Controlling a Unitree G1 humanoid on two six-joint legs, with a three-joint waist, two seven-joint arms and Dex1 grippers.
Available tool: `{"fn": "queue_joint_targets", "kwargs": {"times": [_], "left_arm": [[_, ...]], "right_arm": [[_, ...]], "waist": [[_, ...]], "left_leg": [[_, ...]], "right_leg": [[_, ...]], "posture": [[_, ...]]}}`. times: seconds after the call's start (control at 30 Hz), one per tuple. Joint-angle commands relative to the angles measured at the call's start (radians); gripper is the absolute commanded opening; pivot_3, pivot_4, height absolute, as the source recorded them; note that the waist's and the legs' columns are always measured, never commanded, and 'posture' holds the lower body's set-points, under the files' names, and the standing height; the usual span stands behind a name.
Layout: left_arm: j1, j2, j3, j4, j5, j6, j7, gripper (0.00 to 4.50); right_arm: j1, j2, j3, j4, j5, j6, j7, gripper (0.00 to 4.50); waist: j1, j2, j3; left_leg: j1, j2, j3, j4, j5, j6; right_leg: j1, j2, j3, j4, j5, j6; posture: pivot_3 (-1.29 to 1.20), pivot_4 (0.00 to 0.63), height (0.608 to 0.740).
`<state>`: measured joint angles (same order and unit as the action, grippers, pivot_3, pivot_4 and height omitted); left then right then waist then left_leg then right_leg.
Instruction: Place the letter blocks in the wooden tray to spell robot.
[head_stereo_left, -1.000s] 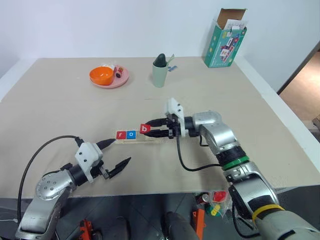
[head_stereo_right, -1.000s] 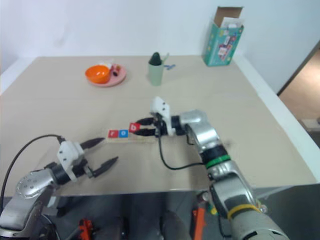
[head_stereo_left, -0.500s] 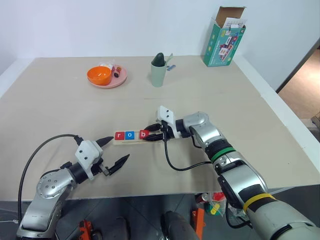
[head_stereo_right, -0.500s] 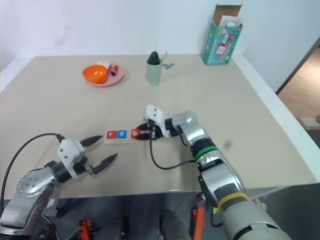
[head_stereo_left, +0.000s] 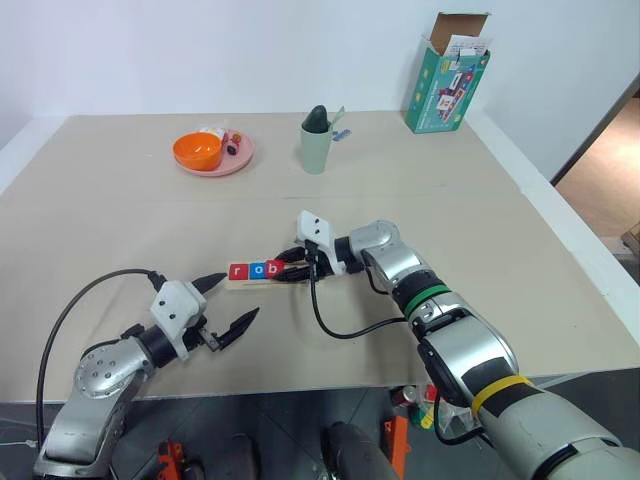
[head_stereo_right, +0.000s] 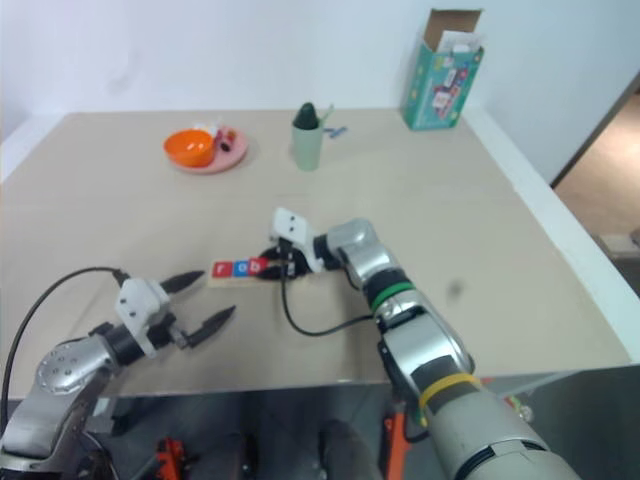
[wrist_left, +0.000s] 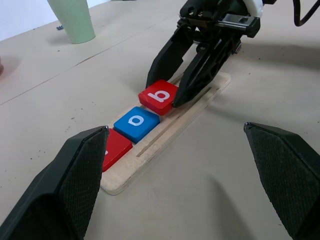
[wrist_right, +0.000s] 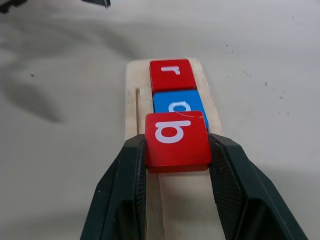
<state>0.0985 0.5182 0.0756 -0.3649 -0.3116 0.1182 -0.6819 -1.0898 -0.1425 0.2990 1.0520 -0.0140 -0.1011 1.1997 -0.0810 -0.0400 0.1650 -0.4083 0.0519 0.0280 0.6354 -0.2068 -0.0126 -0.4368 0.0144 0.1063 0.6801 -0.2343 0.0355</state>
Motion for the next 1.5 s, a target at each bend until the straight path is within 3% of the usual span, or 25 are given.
{"fn": "queue_joint_targets", "kwargs": {"times": [0.03, 1.33, 1.4, 1.5], "left_arm": [[0.006, 0.004, 0.004, -0.048, 0.003, 0.003, 0.011, 4.50], [0.042, -0.036, -0.023, 0.011, 0.055, -0.089, 0.014, 4.50], [0.029, -0.037, -0.023, 0.010, 0.054, -0.080, 0.020, 4.50], [0.014, -0.037, -0.026, 0.009, 0.054, -0.070, 0.024, 4.50]], "right_arm": [[-0.038, -0.007, -0.030, 0.007, -0.004, -0.022, 0.003, 1.21], [-0.078, 0.046, -0.061, 0.119, -0.065, -0.053, -0.031, 1.21], [-0.079, 0.047, -0.066, 0.121, -0.060, -0.046, -0.027, 2.32], [-0.078, 0.046, -0.070, 0.122, -0.057, -0.041, -0.022, 3.28]], "waist": [[0.000, 0.000, 0.000], [-0.001, 0.000, 0.000], [-0.001, 0.000, 0.000], [-0.001, 0.000, 0.000]], "left_leg": [[0.000, 0.000, 0.000, 0.000, 0.000, 0.000], [0.000, 0.000, 0.000, 0.000, 0.000, 0.000], [0.000, 0.000, 0.000, 0.000, 0.000, 0.000], [0.000, 0.000, 0.000, 0.000, 0.000, 0.000]], "right_leg": [[0.000, 0.000, 0.000, 0.000, 0.000, 0.000], [0.000, 0.000, 0.000, 0.000, 0.000, -0.001], [0.000, 0.000, 0.000, 0.000, 0.000, -0.001], [0.000, 0.000, 0.000, 0.000, 0.000, -0.001]], "posture": [[0.00, 0.150, 0.740], [0.00, 0.150, 0.740], [0.00, 0.150, 0.740], [0.00, 0.150, 0.740]]}}
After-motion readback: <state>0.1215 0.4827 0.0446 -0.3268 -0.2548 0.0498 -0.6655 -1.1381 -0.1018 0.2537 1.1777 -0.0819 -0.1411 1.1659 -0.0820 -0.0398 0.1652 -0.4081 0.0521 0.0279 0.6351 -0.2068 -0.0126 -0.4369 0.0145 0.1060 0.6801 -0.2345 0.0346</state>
